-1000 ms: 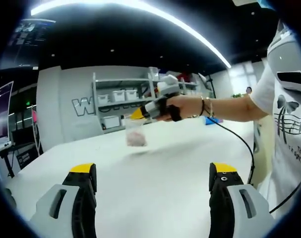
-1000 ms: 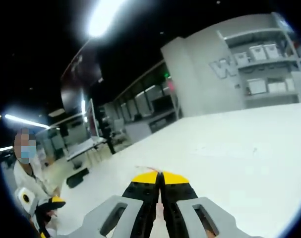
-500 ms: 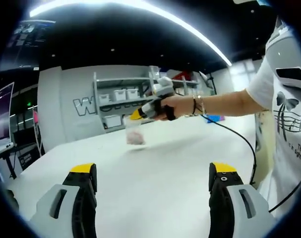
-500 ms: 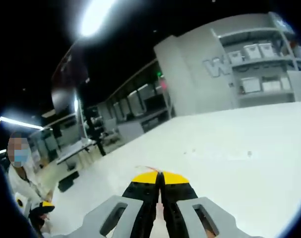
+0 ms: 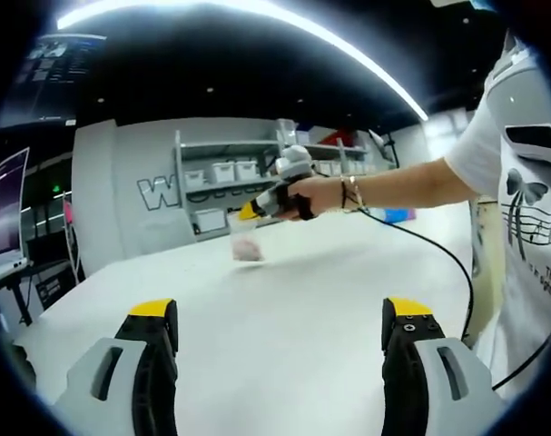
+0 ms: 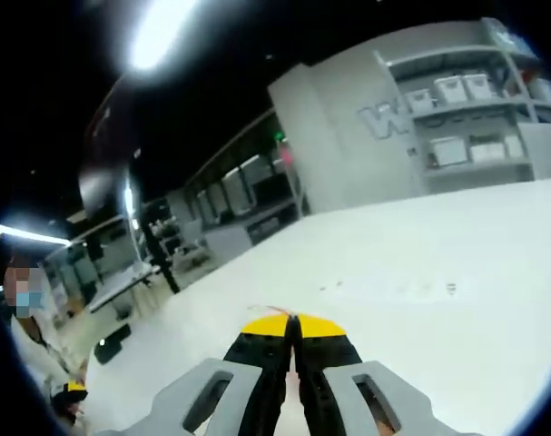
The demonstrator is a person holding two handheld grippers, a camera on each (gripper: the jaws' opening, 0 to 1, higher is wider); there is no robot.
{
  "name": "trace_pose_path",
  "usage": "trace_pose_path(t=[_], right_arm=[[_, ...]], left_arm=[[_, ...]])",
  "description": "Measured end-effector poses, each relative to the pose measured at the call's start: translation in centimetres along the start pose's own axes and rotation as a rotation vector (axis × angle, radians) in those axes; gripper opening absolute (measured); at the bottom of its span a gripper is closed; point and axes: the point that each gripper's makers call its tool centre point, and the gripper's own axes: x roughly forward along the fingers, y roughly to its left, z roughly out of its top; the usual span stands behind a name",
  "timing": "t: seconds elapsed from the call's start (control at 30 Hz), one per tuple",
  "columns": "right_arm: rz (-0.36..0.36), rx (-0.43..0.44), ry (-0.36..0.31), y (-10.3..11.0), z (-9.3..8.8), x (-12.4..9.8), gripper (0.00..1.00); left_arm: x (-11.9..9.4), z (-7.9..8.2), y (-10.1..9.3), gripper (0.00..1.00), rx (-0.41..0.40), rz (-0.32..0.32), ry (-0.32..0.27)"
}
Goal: Open the resealable bag by pulling the two sides of the seal apart until the entire bag opening is separated and visibly accessible.
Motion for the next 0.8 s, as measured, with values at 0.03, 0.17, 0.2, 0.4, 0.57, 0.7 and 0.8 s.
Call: trace_pose_path(t=[0.03, 0.17, 0.2, 0.4, 0.57, 0.7, 0.8], right_arm=[[-0.005, 0.002, 0.001, -0.2, 0.0, 0.2, 0.00], [-0.021, 0.007, -0.001, -0.8, 0.3, 0.8, 0.00], [-0.027, 0.002, -0.002, -0.9, 0.4, 0.9, 0.00], [-0.055, -0.005, -0.009, -1.8, 0.8, 1.9, 0.00], [-0.074, 0.011, -0.015, -2.6, 1.2, 2.7, 0.00], [-0.087, 0.021, -0.013, -3.8, 1.7, 3.6, 0.00], [-0.098, 0.018, -0.007, -4.9, 2.1, 4.5, 0.00]], left_arm=[[0.0, 0.0, 0.0, 0.92, -0.001, -0.001, -0.002], [0.1, 0.1, 0.0, 0.92, -0.001, -0.002, -0.004], [0.1, 0.1, 0.0, 0.92, -0.001, -0.004, -0.005], [0.2, 0.5, 0.5, 0.92, 0.010, -0.001, -0.008], [0.2, 0.1, 0.8, 0.92, 0.001, 0.005, 0.000], [0.3, -0.2, 0.8, 0.92, -0.003, 0.005, 0.005], [0.4, -0.3, 0.8, 0.91, -0.006, 0.005, 0.005]])
